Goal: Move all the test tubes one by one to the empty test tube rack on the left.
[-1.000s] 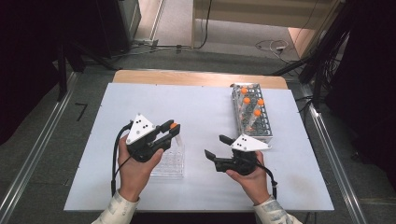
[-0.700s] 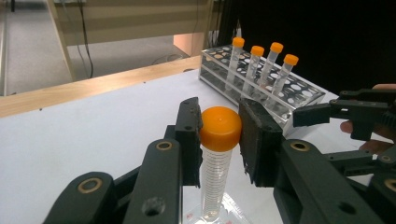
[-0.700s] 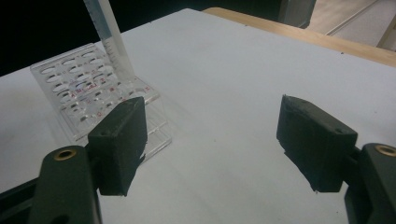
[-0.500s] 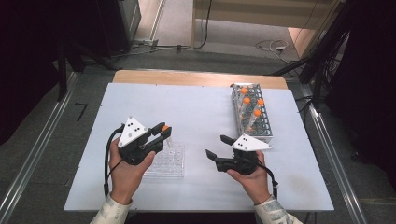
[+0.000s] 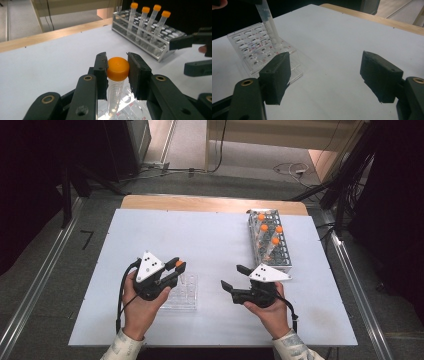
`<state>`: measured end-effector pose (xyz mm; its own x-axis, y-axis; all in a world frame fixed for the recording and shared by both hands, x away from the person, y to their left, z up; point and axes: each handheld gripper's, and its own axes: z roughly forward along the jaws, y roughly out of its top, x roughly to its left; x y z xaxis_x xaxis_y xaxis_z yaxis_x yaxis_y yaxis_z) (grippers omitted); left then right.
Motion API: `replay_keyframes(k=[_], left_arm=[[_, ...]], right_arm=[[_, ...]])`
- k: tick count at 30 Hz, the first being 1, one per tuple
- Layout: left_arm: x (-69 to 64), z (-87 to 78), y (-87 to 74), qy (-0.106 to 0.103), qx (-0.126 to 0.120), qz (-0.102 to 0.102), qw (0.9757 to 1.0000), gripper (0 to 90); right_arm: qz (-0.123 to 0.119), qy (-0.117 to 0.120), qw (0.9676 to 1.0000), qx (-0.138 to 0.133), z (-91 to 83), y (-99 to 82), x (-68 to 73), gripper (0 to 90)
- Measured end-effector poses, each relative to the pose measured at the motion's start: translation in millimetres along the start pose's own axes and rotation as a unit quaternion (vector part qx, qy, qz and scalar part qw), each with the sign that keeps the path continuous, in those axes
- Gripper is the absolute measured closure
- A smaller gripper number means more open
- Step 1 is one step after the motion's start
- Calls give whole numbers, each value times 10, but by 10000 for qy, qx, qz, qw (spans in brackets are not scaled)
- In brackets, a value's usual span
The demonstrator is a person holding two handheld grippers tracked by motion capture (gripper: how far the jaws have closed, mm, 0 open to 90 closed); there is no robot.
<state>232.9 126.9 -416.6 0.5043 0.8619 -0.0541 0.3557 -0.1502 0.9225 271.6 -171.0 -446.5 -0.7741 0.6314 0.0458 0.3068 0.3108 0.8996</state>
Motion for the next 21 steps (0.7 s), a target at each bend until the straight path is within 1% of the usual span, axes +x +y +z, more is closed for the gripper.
replay_keyframes(k=[7,10,13,14,15,16,18,21], left_arm=[[-24,54,-88,8,126,45,9999,701],[-26,68,-111,7,107,7,9999,692],[-23,75,-118,-45,79,-46,9999,605],[-18,72,-115,-54,77,-49,9999,557],[-15,70,-113,-85,47,-100,9999,557],[-10,67,-110,-109,28,-158,9998,533],[5,61,-104,-88,-27,-236,9997,453],[27,48,-103,-95,-124,-381,9992,387]], right_arm=[[12,10,10000,0,-4,-4,1,235],[-3,3,10000,10,-2,-7,0,235],[-3,2,10000,13,-1,-10,-1,235],[4,3,10000,11,0,-11,-3,235],[4,3,10000,11,0,-11,-3,235],[4,3,10000,11,-1,-11,-3,235],[-1,0,10000,7,-2,-11,-4,235],[13,-6,10000,6,-5,-11,-5,235]])
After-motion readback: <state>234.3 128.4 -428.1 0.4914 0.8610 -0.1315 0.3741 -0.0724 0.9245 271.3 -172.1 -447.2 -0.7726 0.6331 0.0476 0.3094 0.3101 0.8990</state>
